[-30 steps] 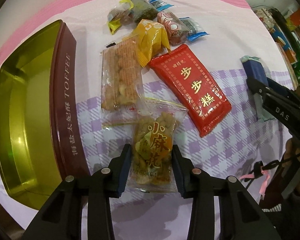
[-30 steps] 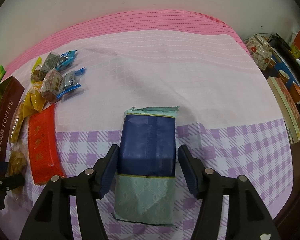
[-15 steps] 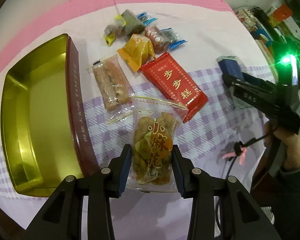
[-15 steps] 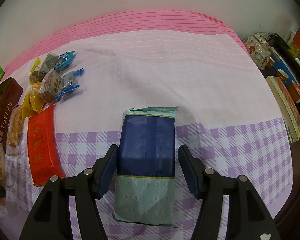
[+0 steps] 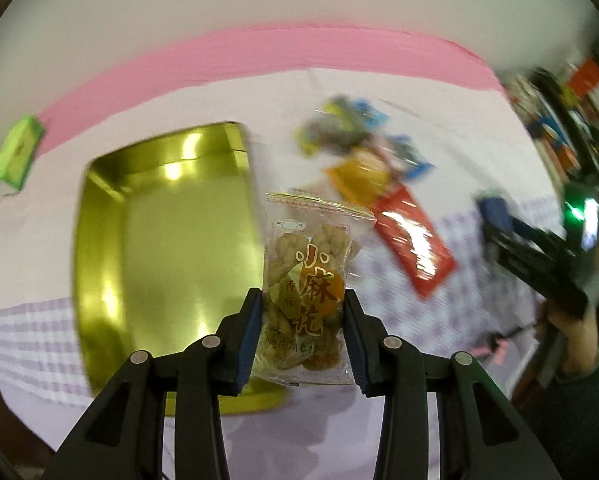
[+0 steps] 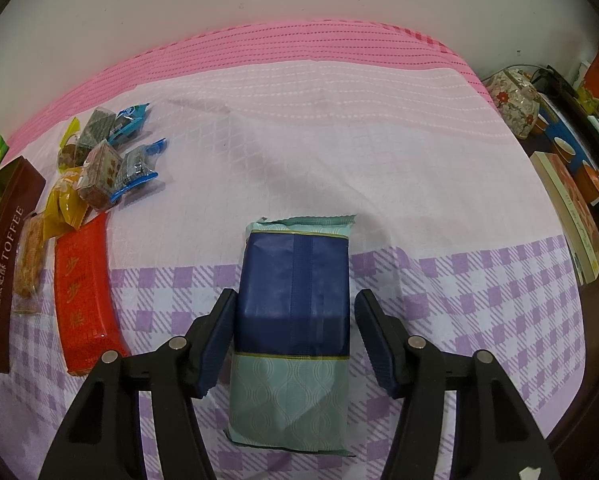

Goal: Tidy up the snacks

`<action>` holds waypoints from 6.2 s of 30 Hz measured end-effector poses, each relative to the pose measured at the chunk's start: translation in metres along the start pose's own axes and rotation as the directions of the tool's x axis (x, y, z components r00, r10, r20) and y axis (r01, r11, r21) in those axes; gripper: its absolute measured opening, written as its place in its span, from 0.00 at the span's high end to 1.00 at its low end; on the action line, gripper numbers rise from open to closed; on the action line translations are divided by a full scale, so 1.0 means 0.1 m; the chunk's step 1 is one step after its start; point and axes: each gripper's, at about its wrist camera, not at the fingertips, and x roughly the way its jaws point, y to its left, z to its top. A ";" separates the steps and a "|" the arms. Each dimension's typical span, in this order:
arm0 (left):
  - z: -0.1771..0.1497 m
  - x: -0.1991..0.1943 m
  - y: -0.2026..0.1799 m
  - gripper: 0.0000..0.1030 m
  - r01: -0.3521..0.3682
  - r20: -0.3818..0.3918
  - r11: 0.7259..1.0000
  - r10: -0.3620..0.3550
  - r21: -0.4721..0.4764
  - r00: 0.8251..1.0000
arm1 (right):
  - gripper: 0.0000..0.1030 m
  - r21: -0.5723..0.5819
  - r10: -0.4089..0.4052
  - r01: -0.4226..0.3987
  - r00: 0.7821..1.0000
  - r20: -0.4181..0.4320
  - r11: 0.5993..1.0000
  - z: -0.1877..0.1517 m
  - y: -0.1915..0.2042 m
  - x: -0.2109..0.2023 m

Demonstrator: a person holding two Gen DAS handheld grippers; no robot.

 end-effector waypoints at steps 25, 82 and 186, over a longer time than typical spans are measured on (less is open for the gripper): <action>-0.17 0.63 1.24 0.61 -0.237 -0.127 0.961 0.220 -0.140 0.967 | 0.46 0.007 0.000 0.000 1.000 -0.015 1.000 0.02 -0.03 0.01; -0.32 0.01 1.53 0.31 -0.158 0.216 0.960 0.210 -0.233 0.954 | 0.56 -0.080 0.025 -0.017 0.995 0.098 0.997 0.37 1.13 -0.77; -0.72 -0.12 2.03 0.29 -0.267 0.053 0.875 0.313 -0.404 0.948 | 0.43 -0.277 0.147 -0.155 0.988 -0.048 0.948 0.10 1.47 0.03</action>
